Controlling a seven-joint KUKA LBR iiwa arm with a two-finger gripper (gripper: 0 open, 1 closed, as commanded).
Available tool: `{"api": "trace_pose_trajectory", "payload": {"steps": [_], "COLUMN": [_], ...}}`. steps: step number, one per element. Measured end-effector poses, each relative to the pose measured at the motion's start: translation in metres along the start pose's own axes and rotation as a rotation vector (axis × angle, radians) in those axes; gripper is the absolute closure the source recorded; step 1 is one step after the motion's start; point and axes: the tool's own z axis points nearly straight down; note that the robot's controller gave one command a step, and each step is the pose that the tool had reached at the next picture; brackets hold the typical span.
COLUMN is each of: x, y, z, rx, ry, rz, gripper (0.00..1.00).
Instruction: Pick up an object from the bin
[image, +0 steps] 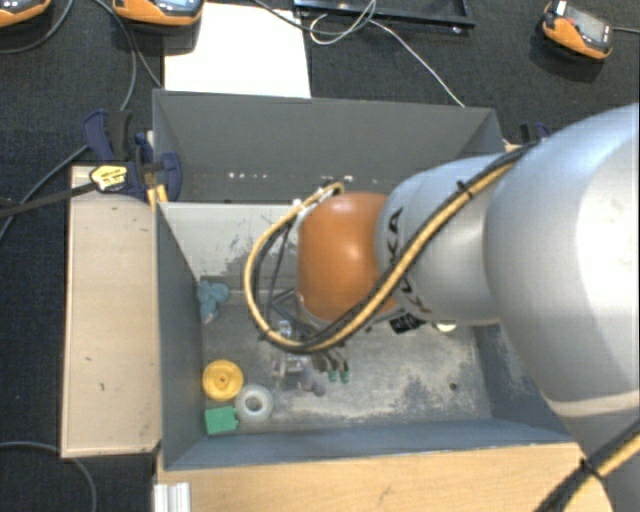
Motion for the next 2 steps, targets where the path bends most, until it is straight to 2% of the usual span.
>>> {"api": "trace_pose_trajectory", "payload": {"steps": [2], "x": [0.000], "y": [0.000], "z": [-0.028], "rx": [-0.001], "ry": [0.000], "rz": [0.001], "gripper": [1.00]}}
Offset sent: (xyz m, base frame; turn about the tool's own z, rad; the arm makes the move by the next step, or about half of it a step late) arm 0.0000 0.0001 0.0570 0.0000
